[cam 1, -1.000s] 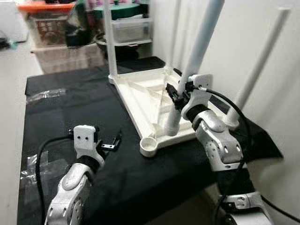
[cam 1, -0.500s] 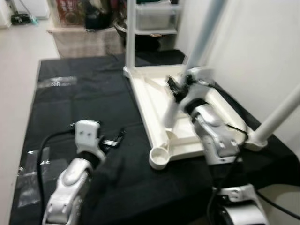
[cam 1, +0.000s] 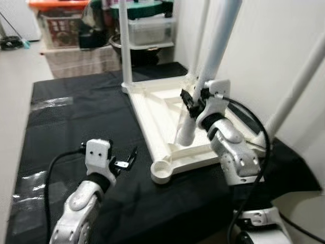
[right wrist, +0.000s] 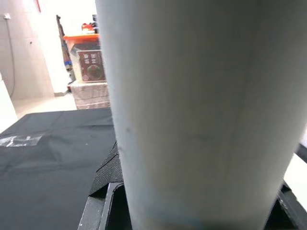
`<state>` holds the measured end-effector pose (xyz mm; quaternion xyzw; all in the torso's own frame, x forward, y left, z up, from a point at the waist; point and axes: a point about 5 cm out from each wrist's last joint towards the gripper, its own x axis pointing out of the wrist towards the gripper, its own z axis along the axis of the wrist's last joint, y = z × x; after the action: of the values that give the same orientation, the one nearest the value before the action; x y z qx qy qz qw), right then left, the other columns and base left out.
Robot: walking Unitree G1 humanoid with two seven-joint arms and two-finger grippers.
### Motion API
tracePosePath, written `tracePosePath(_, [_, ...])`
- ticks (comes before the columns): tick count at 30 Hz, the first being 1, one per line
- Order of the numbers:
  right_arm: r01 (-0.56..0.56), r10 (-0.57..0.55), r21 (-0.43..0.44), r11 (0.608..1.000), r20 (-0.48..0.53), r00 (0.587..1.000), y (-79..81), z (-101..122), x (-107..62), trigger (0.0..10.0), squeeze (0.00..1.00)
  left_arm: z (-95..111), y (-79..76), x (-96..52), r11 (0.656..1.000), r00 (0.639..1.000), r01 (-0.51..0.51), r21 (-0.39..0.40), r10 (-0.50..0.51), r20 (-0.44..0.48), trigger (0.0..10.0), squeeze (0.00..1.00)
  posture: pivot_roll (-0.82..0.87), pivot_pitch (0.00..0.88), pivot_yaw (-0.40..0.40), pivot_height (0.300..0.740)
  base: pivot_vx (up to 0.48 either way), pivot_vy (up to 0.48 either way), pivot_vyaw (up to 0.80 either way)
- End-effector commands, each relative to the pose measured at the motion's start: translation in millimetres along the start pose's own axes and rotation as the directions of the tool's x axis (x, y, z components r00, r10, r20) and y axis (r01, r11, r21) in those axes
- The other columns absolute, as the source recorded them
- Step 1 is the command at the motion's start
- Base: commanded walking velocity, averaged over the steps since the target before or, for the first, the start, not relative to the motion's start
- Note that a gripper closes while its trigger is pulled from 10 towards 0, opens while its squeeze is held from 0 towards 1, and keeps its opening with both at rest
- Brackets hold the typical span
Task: Building children table
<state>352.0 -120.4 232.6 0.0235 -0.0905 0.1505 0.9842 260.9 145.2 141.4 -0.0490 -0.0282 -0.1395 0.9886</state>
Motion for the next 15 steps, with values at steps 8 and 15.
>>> tracePosePath(8, [-0.029, 0.028, 0.01, 1.0, 0.023, 0.999, 5.7, 5.2, 0.1, 10.0, 0.0, -0.9, -0.2, -4.3, 1.0, 1.0, 0.02, -0.017, -0.02, -0.016, 10.0, 0.0, 0.06, 0.0, -0.055, 0.74, 0.0, 0.049, 0.0])
tracePosePath(15, [-0.027, 0.026, 0.024, 0.999, 0.02, 0.999, 6.7, 4.6, 0.3, 10.0, 0.0, 1.2, -0.9, -5.2, 0.999, 1.0, 0.022, -0.026, -0.022, -0.002, 10.0, 0.0, 0.06, 0.0, -0.055, 0.74, 0.0, 0.373, 0.0])
